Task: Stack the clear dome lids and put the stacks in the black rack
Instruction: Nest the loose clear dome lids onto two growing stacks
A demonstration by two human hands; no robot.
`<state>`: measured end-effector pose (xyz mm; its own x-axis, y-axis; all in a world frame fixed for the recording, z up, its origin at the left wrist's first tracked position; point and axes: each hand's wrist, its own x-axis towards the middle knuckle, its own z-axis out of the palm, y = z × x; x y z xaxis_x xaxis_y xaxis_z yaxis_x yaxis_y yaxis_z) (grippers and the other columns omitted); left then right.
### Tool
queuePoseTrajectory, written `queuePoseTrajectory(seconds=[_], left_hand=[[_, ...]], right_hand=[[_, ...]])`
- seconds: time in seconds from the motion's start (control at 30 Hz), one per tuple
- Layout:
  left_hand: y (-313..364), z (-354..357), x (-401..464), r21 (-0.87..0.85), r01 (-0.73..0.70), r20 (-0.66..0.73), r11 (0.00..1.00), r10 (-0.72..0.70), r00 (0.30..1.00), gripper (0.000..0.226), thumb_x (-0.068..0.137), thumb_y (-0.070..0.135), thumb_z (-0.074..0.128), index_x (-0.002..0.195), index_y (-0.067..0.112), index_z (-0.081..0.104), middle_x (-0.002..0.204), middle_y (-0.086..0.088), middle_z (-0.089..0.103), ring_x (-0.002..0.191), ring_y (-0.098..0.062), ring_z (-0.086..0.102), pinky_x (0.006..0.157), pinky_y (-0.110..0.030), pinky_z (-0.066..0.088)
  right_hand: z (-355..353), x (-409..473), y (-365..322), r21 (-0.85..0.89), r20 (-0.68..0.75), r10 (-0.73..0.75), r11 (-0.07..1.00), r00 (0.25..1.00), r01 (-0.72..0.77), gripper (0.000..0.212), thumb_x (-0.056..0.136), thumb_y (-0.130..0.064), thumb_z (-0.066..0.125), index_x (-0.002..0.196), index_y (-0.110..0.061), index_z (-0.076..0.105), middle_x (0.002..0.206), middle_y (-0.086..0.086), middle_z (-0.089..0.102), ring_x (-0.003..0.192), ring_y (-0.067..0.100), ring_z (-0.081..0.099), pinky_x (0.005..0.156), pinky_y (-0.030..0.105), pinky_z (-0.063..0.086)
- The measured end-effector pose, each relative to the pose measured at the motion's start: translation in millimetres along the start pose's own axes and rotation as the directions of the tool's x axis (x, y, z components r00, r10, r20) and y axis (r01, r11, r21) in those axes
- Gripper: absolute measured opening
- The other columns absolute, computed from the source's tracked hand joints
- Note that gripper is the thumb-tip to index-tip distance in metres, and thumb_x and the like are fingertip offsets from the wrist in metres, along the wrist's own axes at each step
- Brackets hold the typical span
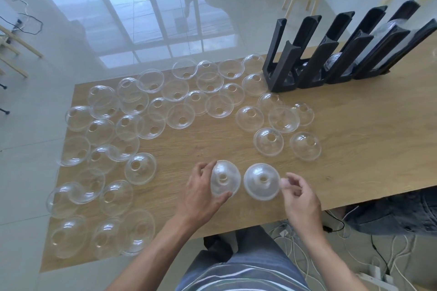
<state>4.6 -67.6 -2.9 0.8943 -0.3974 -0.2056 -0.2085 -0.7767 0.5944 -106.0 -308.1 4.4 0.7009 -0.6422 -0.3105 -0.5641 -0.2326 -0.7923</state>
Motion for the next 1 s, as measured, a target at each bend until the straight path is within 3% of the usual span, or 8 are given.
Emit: queuePoseTrajectory(seconds=[0.1, 0.2, 0.3, 0.47, 0.6, 0.7, 0.83, 1.0], left_hand=[[0.7, 5.7, -0.2, 0.018, -0.006, 0.007, 1.0, 0.006, 1.0, 0.094, 0.08, 0.064, 0.077, 0.156, 0.036, 0.03, 0.149, 0.007, 0.037, 0.129, -0.017, 0.052, 0.092, -0.031, 0.05], [4.3, 8.0, 2.2, 0.019, -0.009, 0.03, 1.0, 0.008, 1.0, 0.095, 0.081, 0.062, 0.078, 0.158, 0.035, 0.028, 0.151, 0.008, 0.041, 0.132, -0.015, 0.052, 0.094, -0.033, 0.052], [9.8, 7.0, 7.3, 0.036, -0.007, 0.044, 0.999, 0.005, 0.999, 0.096, 0.082, 0.064, 0.075, 0.159, 0.032, 0.026, 0.151, 0.007, 0.045, 0.13, -0.016, 0.054, 0.096, -0.036, 0.054], [24.8, 6.0, 22.1, 0.13, 0.03, 0.06, 0.991, -0.038, 0.997, 0.094, 0.081, 0.063, 0.075, 0.156, 0.034, 0.026, 0.142, 0.0, 0.048, 0.11, -0.023, 0.065, 0.078, -0.032, 0.05], [30.1, 8.1, 31.9, 0.154, 0.042, 0.082, 0.987, -0.055, 0.995, 0.094, 0.082, 0.064, 0.074, 0.155, 0.035, 0.023, 0.142, 0.0, 0.046, 0.107, -0.025, 0.066, 0.076, -0.035, 0.05], [31.4, 7.9, 36.0, 0.163, 0.045, 0.087, 0.986, -0.059, 0.994, 0.103, 0.08, 0.072, 0.071, 0.159, 0.035, 0.016, 0.15, -0.002, 0.044, 0.122, -0.025, 0.061, 0.091, -0.042, 0.054], [41.4, -0.8, 48.0, 0.194, -0.001, 0.004, 0.981, 0.0, 1.0, 0.099, 0.085, 0.084, 0.052, 0.162, 0.032, 0.019, 0.157, 0.0, 0.043, 0.139, -0.024, 0.047, 0.11, -0.046, 0.043], [69.4, -3.4, 87.9, 0.263, -0.126, 0.008, 0.956, 0.129, 0.992, 0.077, 0.094, 0.07, 0.055, 0.157, 0.03, 0.037, 0.156, 0.002, 0.047, 0.14, -0.024, 0.046, 0.11, -0.045, 0.039]], right_hand=[[9.0, -4.7, -0.2, -0.198, 0.181, -0.183, 0.955, 0.966, 0.219, 0.08, 0.091, -0.07, 0.068, 0.154, -0.03, 0.04, 0.151, -0.017, 0.041, 0.138, 0.003, 0.041, 0.111, 0.032, 0.041], [21.2, -1.1, 1.5, -0.28, 0.245, -0.222, 0.915, 0.944, 0.288, 0.1, 0.085, -0.064, 0.077, 0.163, -0.028, 0.026, 0.166, -0.01, 0.03, 0.153, 0.01, 0.027, 0.124, 0.04, 0.032], [23.3, 5.2, 2.4, -0.196, 0.211, -0.206, 0.949, 0.956, 0.248, 0.1, 0.085, -0.058, 0.081, 0.163, -0.03, 0.026, 0.162, -0.009, 0.036, 0.15, 0.011, 0.032, 0.121, 0.037, 0.035], [9.2, 11.9, 11.6, -0.18, 0.18, -0.189, 0.958, 0.965, 0.221, 0.101, 0.083, -0.059, 0.082, 0.163, -0.032, 0.027, 0.16, -0.009, 0.038, 0.149, 0.01, 0.035, 0.121, 0.036, 0.035], [-0.7, 14.0, 12.3, -0.158, 0.182, -0.193, 0.962, 0.964, 0.222, 0.101, 0.082, -0.057, 0.084, 0.163, -0.034, 0.027, 0.157, -0.009, 0.04, 0.147, 0.01, 0.036, 0.121, 0.037, 0.036], [-6.3, 16.8, 12.0, -0.152, 0.172, -0.172, 0.968, 0.97, 0.199, 0.106, 0.079, -0.066, 0.082, 0.163, -0.037, 0.024, 0.16, -0.01, 0.036, 0.149, 0.011, 0.033, 0.119, 0.036, 0.034], [-19.8, 24.9, 10.0, -0.146, 0.1, -0.168, 0.972, 0.981, 0.182, 0.101, 0.079, -0.086, 0.067, 0.16, -0.041, 0.027, 0.16, -0.012, 0.035, 0.149, 0.009, 0.031, 0.116, 0.038, 0.035], [-37.9, 58.1, 9.3, -0.189, -0.031, -0.18, 0.967, 0.983, 0.171, 0.077, 0.094, -0.073, 0.059, 0.154, -0.028, 0.042, 0.154, 0.0, 0.046, 0.146, 0.02, 0.039, 0.114, 0.037, 0.036]])
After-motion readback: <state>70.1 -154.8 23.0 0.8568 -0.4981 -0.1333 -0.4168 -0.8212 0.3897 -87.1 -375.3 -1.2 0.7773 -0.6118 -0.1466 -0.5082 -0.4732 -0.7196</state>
